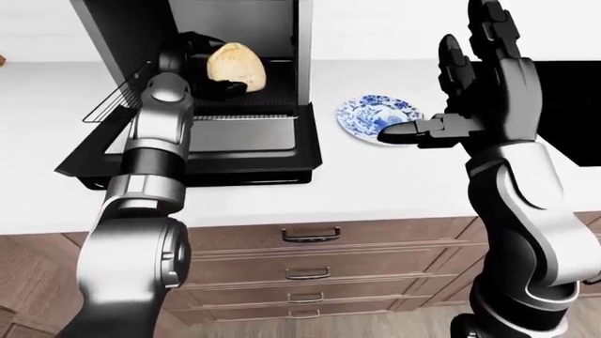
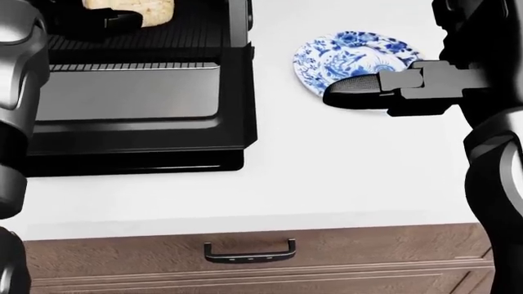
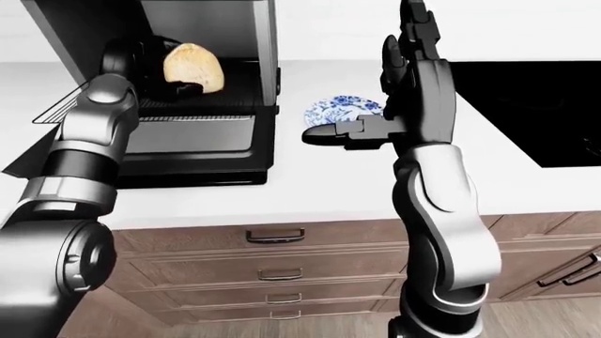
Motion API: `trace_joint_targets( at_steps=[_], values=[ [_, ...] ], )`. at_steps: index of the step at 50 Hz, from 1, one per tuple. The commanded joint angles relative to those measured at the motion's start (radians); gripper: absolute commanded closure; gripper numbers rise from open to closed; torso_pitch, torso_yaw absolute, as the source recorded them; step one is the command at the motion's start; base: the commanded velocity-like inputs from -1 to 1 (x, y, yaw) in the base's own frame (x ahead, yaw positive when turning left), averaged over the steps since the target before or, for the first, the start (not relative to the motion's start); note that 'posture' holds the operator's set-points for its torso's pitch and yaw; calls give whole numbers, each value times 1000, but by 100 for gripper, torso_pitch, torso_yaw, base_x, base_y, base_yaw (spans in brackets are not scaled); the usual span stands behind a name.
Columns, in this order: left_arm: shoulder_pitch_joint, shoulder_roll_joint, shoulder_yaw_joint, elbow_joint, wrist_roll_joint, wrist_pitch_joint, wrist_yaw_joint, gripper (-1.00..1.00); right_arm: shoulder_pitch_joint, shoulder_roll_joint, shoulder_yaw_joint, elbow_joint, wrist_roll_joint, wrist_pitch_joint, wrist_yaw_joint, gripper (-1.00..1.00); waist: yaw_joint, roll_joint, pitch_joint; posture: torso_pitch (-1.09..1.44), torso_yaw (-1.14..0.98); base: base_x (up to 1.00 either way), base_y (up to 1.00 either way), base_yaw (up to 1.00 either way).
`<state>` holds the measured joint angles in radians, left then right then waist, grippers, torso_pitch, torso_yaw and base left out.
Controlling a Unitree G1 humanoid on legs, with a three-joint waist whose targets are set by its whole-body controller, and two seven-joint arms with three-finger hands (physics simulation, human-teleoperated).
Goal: Pick the bread from the rack and place it on the plate on the counter.
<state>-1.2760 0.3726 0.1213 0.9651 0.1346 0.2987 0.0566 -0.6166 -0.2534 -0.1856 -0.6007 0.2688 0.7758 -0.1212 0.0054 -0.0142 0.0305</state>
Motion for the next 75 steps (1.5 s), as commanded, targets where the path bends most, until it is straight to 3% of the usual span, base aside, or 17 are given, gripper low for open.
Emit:
trace_joint_targets(
  at_steps=[1,6,13,25,37,45,49,66,75],
  values=[
    [-36,8,-3,-34,12,-22,-8,29,-25,-8,-8,-23,-2,-28,-1,-100,-1,1,-27,0,0,0,0,0],
    [-30,7,-3,-46,27,-19,-13,47,-26,-8,-8,-22,-2,-29,-2,-100,-1,2,-28,0,0,0,0,0],
    [-16,8,0,-83,35,-2,-19,100,-23,-7,-7,-24,-3,-30,-2,-100,-1,3,-29,0,0,0,0,0],
    [33,17,11,-273,46,107,-31,100,-13,-5,-7,-29,-1,-33,-2,-100,-5,5,-28,0,0,0,0,0],
    [125,6,10,-678,48,356,-78,100,-17,-12,-14,-32,2,-26,-1,-100,-7,6,-19,0,0,0,0,0],
    [170,-41,-6,-984,56,549,-137,100,-22,-20,-20,-43,4,-14,-6,-100,-6,4,-12,0,0,0,0,0],
    [171,-67,-31,-1057,75,597,-162,100,-29,-29,-24,-46,2,-7,-11,-100,-4,2,-10,0,0,0,0,0],
    [59,-259,-144,-1147,165,691,-258,100,4,-97,-120,-148,50,78,-56,-100,7,-22,-1,0,0,0,0,0],
    [4,-336,-149,-1071,192,665,-263,100,53,-133,-185,-208,118,103,-83,-100,11,-35,2,0,0,0,0,0]
  ],
)
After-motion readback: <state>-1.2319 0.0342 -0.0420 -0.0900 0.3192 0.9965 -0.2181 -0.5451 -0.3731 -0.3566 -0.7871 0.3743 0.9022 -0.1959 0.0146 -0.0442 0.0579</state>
